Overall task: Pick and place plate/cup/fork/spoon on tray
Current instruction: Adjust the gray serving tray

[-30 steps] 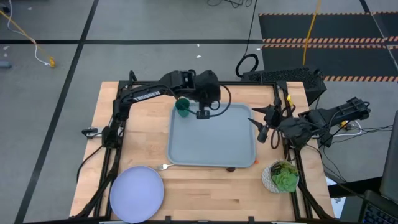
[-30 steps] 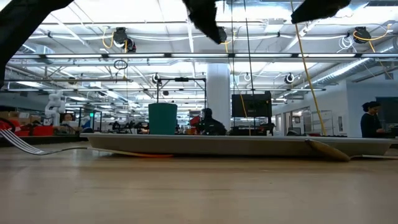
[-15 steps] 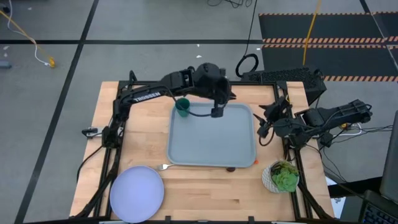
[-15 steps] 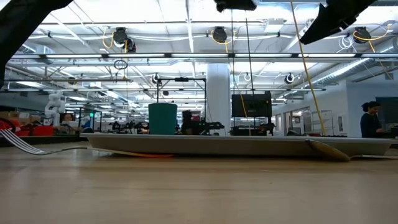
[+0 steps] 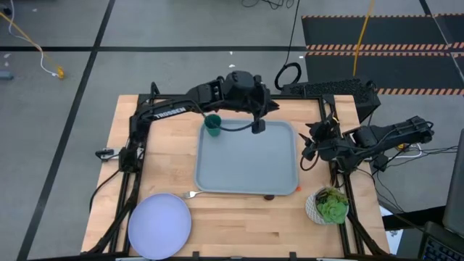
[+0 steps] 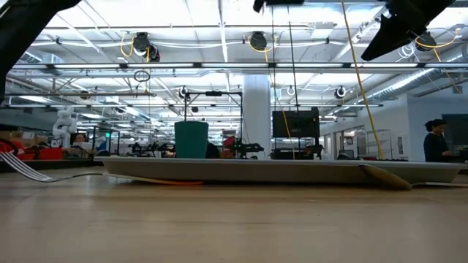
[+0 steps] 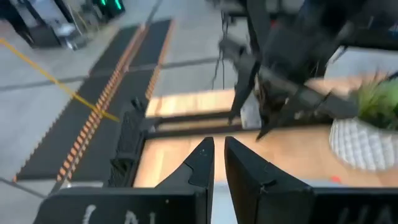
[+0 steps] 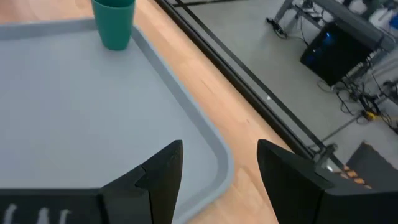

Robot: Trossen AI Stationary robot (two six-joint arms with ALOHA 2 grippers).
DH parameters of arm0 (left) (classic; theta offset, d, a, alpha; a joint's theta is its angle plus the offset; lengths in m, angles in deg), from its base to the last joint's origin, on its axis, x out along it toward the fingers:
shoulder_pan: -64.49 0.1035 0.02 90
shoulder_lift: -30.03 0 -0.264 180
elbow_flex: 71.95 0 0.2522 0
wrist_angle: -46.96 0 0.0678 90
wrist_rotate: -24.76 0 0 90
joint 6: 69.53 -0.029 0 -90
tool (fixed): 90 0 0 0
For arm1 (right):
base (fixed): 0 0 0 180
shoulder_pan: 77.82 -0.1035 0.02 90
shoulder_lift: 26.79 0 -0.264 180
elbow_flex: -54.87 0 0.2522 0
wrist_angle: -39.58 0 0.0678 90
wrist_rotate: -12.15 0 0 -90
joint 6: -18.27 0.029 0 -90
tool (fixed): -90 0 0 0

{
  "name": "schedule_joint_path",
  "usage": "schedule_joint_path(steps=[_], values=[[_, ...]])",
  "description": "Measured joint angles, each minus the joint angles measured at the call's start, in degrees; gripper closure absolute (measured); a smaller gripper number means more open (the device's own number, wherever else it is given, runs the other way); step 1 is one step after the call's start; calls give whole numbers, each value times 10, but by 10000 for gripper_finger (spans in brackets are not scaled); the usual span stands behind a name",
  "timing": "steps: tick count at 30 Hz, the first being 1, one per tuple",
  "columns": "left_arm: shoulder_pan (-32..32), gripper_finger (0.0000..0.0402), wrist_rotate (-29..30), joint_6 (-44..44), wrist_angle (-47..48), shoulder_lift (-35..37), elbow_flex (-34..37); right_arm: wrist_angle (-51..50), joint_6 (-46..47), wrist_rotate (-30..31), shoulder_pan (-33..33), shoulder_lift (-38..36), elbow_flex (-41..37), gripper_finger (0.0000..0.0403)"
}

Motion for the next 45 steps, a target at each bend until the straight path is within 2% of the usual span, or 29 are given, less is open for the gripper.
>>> schedule_joint_path(steps=[2,6,8,10,13,17,19,22,24,26,28,31,35,38,41,45], values=[[-2,360,-3,4,-3,13,0,-5,6,0,0,0,0,204],[5,360,-101,48,-64,12,-1,10,0,0,0,0,0,204],[6,360,-113,63,-113,8,0,25,-12,0,0,0,0,204],[4,360,-110,57,-156,11,0,44,-27,0,0,-1,0,204],[2,360,-107,31,-167,44,0,79,-57,0,0,0,0,204],[4,360,-45,12,-169,96,-1,114,-91,0,0,0,0,204],[5,360,-24,9,-151,125,-1,114,-100,0,0,0,0,204],[-4,360,-12,-5,-76,176,-2,107,-100,-1,0,0,0,204],[-20,360,18,-13,-23,207,12,94,-91,-15,0,0,0,204],[-43,360,63,-17,-16,241,69,79,-80,-22,0,0,0,204],[-67,360,124,-18,-43,280,156,73,-67,-30,0,-1,-3,204],[-90,360,189,-6,-143,360,322,66,-52,-43,0,-3,-9,204],[-94,360,200,33,-330,503,544,71,-43,-47,0,-3,-10,204],[-87,360,199,83,-395,586,679,81,-44,-45,0,-3,-10,204],[-86,360,204,139,-381,645,768,102,-58,-44,0,-3,-10,204],[-87,360,205,220,-283,687,810,138,-87,-43,0,-3,-10,204]])
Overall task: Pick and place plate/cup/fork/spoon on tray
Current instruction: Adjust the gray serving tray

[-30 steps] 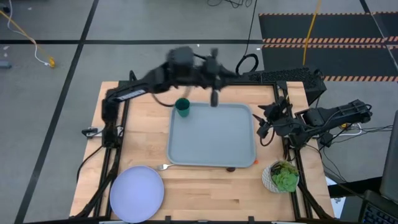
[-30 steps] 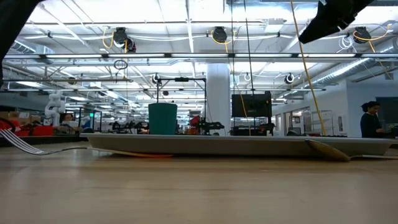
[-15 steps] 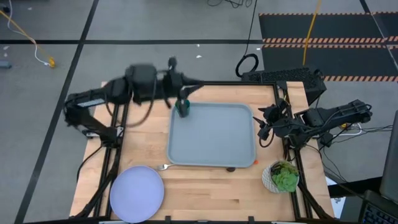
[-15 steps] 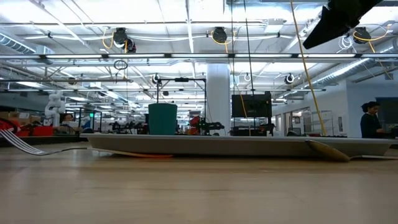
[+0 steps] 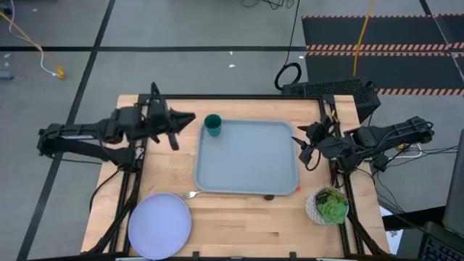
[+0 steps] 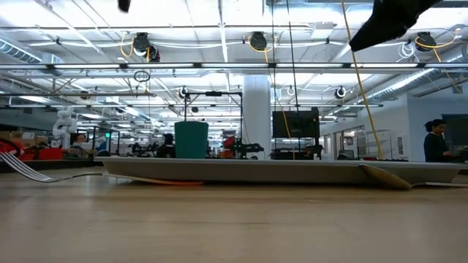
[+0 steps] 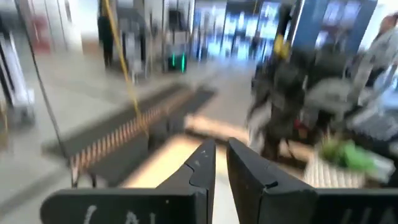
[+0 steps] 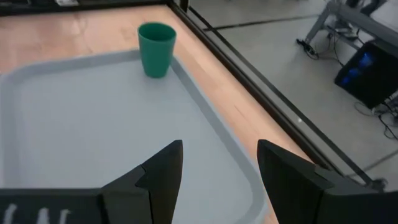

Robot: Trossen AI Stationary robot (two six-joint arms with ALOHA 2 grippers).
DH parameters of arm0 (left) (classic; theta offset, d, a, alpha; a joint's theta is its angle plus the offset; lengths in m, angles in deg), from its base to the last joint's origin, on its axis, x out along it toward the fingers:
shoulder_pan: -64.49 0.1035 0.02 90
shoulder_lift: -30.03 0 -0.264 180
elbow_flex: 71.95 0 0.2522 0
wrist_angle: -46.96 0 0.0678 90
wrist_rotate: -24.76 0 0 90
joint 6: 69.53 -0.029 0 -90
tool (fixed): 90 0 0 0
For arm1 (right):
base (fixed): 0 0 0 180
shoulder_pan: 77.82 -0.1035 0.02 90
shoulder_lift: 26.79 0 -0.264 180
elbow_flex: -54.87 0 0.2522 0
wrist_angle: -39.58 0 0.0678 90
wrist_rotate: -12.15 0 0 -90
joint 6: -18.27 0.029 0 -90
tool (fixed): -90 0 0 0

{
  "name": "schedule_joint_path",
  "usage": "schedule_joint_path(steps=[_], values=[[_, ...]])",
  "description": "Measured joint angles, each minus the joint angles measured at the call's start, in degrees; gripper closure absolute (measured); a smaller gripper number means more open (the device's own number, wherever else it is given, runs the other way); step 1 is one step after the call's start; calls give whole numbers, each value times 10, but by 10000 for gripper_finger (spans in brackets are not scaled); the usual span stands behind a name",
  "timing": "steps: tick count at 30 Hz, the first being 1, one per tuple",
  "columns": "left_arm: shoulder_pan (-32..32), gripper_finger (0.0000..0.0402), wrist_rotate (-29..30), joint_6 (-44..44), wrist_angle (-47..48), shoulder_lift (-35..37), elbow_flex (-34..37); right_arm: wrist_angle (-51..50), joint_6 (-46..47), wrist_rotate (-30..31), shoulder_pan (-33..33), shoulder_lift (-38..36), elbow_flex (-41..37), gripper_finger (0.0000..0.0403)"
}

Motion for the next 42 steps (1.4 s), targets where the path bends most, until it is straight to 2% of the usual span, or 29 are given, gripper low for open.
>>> schedule_joint_path(steps=[4,13,18,26,30,32,36,39,42], values=[[-20,360,0,69,132,-8,4,20,-21,0,0,0,0,204],[-63,360,12,157,279,-25,3,26,-64,0,0,0,0,204],[-81,360,-43,186,319,-50,3,50,-123,1,0,0,0,204],[-121,360,-128,229,383,-135,2,171,-248,1,1,0,0,204],[-137,360,-137,254,445,-186,2,192,-268,-4,7,1,0,204],[-140,360,-134,257,454,-203,2,167,-269,-30,17,8,0,204],[-143,360,-100,266,455,-215,2,54,-238,-54,54,35,0,204],[-142,360,-65,268,454,-213,2,-20,-214,-100,105,70,3,204],[-142,360,-55,265,455,-205,2,-37,-226,-148,156,107,7,204]])
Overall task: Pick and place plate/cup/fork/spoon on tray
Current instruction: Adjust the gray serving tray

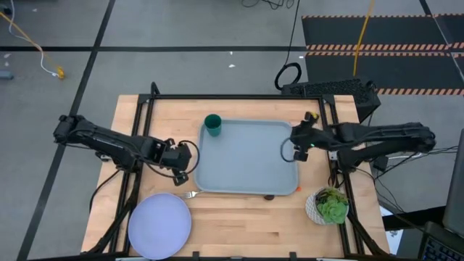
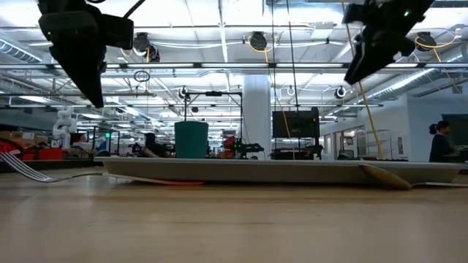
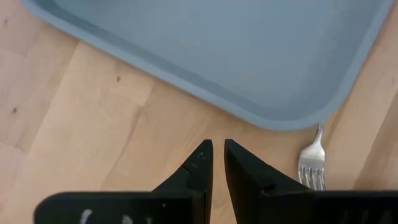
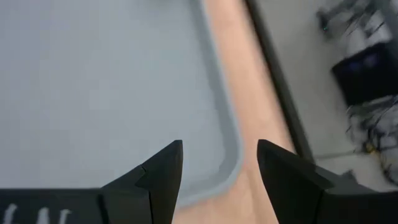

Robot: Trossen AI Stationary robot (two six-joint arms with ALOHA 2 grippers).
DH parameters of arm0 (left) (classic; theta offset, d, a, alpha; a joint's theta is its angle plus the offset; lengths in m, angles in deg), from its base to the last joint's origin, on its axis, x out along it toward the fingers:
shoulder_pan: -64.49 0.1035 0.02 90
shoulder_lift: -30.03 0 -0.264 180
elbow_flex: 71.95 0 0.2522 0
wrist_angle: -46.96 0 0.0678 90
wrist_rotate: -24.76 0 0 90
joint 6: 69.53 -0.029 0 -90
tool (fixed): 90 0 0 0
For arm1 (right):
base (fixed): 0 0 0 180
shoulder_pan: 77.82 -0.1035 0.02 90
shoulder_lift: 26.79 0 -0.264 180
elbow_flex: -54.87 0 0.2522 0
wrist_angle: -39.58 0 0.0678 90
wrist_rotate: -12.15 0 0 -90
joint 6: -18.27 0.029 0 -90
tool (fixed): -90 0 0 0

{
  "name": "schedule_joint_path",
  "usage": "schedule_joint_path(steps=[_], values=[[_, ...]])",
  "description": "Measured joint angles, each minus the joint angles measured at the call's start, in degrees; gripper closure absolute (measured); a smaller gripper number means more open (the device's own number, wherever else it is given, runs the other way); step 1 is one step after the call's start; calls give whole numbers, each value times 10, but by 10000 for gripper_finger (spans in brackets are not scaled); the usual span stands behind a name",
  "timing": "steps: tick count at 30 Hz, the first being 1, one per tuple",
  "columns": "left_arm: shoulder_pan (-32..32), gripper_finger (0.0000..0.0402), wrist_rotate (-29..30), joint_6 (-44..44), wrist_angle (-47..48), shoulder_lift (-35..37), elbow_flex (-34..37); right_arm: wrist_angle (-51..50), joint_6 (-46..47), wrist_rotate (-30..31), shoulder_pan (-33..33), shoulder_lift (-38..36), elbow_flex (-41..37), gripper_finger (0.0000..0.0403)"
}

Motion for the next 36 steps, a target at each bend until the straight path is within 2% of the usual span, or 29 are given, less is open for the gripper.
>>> schedule_joint_path(steps=[2,5,8,15,18,21,27,29,33,36], values=[[0,360,-8,0,7,-1,0,4,-14,-34,28,24,0,204],[0,360,-53,6,40,0,0,25,-35,-76,59,55,0,204],[0,360,-71,24,62,-2,0,23,-49,-81,87,88,0,204],[-15,360,-68,30,69,-1,0,-58,-35,-78,204,131,0,204],[-23,360,-49,30,67,-1,0,-70,-59,-90,239,141,-2,204],[-35,360,-35,31,67,-1,0,-68,-99,-122,249,145,-18,204],[-56,360,-17,37,66,-1,0,-70,-159,-123,245,158,-70,204],[-59,360,-16,39,65,-1,0,-57,-172,-129,245,161,-83,204],[-61,360,-15,47,58,-1,0,-7,-209,-178,251,169,-109,204],[-63,360,-9,50,49,-1,0,21,-226,-184,253,184,-119,204]])
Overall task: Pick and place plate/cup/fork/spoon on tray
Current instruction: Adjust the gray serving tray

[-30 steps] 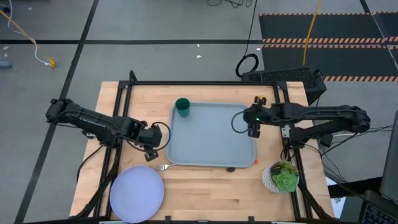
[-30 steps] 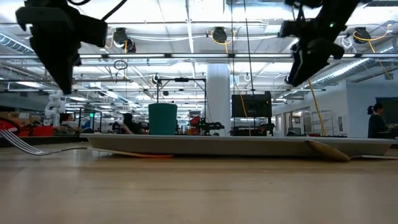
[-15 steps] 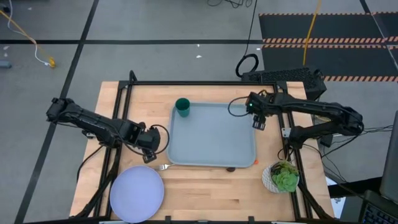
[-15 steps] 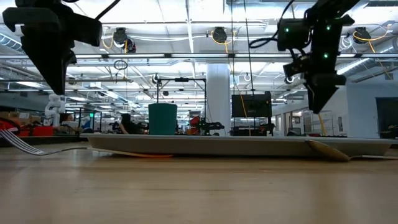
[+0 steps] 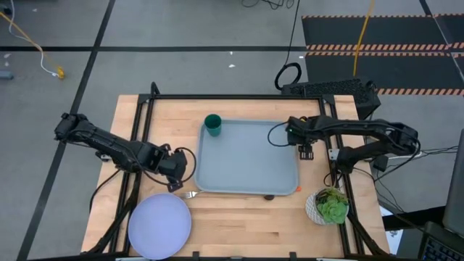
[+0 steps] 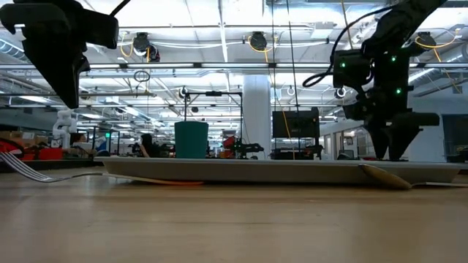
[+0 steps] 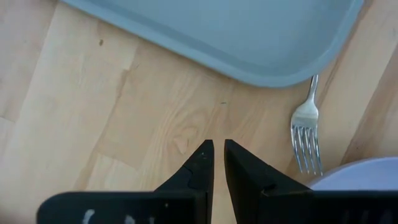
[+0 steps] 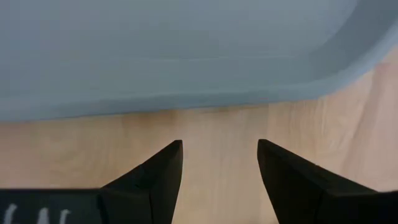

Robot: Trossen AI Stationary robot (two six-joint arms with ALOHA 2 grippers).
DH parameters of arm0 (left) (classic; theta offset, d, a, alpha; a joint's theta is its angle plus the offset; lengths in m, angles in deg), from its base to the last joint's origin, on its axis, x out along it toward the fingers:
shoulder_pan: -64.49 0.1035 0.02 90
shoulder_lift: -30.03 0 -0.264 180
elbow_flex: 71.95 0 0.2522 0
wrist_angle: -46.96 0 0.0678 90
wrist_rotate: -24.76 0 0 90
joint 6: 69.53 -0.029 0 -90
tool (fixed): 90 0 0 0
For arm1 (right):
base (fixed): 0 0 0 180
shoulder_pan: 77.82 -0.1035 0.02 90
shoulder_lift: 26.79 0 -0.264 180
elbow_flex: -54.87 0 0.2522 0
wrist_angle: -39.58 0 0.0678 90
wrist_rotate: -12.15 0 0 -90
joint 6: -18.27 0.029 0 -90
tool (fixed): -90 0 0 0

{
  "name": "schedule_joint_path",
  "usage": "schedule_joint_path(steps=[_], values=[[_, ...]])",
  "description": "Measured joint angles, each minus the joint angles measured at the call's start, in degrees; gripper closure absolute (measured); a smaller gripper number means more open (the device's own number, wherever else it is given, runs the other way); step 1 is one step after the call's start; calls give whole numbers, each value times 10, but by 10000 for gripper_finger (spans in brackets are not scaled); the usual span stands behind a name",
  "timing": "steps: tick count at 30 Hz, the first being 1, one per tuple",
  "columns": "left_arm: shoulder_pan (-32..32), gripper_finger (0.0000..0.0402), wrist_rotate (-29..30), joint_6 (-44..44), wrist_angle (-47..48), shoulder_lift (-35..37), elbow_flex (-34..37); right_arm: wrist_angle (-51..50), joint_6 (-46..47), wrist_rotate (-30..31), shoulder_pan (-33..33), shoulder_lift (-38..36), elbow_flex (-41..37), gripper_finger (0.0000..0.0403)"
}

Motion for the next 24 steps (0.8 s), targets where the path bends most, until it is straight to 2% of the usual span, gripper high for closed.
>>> schedule_joint_path(steps=[9,18,24], values=[[-2,360,3,2,0,0,0,58,-18,2,0,45,-2,204],[-2,360,5,-1,0,0,0,74,-44,3,0,62,-1,204],[-2,360,8,-1,0,0,0,101,-68,33,0,62,-1,204]])
